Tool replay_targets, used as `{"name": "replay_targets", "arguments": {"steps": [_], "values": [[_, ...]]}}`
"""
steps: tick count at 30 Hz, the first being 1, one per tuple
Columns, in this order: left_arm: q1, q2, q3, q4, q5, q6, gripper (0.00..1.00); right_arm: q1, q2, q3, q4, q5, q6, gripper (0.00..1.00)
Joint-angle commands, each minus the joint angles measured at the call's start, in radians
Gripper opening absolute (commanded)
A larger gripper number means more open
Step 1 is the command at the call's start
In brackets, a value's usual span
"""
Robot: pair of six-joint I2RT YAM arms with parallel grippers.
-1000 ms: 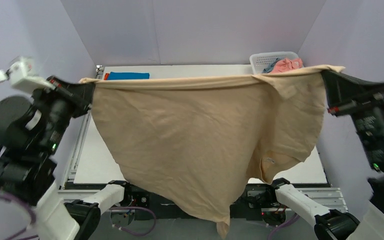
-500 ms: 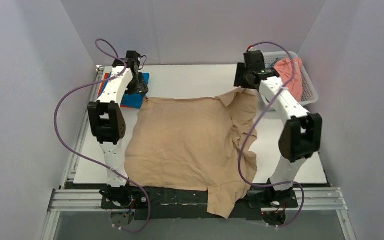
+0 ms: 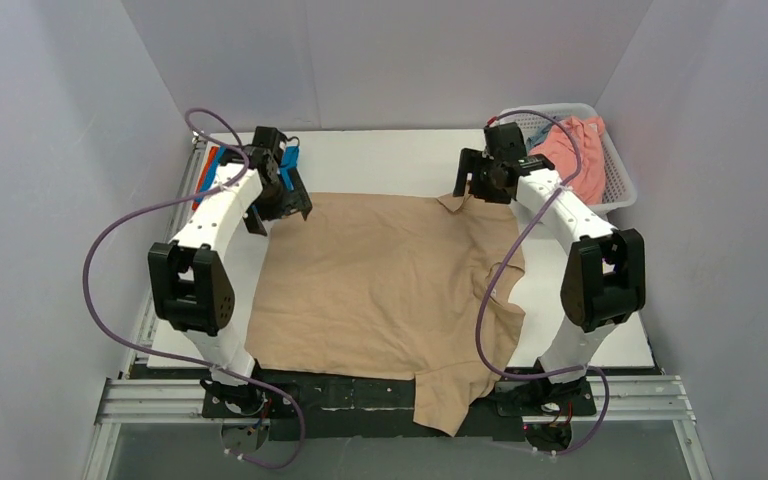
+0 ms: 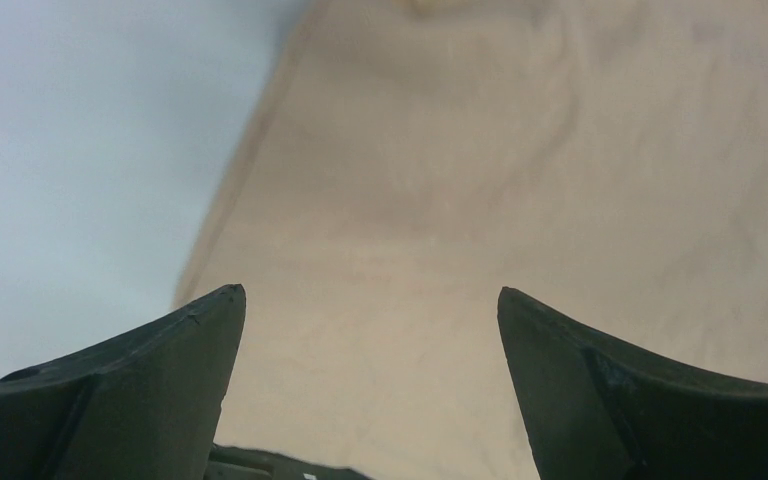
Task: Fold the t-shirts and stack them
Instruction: Flatten out the tshirt
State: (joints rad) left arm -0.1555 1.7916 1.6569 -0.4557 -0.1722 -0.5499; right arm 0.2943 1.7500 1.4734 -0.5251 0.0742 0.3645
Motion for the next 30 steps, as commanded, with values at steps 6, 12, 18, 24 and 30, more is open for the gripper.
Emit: {"name": "replay_targets", "arguments": {"steps": [6,12,18,24,30], "values": [[-0.075,-0.209,-0.482,0.125,0.221,-0.077,0.98,0.002,0.095,-0.037,0.137,-0.12,0.177,0.85],[-0.075,-0.189,-0.606,0.16,0.26,-0.088,0.98,-0.008,0.207,0.012,0.203,-0.112,0.231,0.84],[-0.076,-0.189,-0.669,0.15,0.234,-0.091,0.98,-0.017,0.336,0.13,0.202,-0.088,0.235,0.84],[-0.076,-0.183,-0.679,0.135,0.206,-0.089,0.98,-0.026,0.492,0.383,0.226,-0.089,0.241,0.82],[-0.076,-0.187,-0.658,0.102,0.187,-0.076,0.98,-0.032,0.751,0.898,0.029,-0.051,0.217,0.83]]}}
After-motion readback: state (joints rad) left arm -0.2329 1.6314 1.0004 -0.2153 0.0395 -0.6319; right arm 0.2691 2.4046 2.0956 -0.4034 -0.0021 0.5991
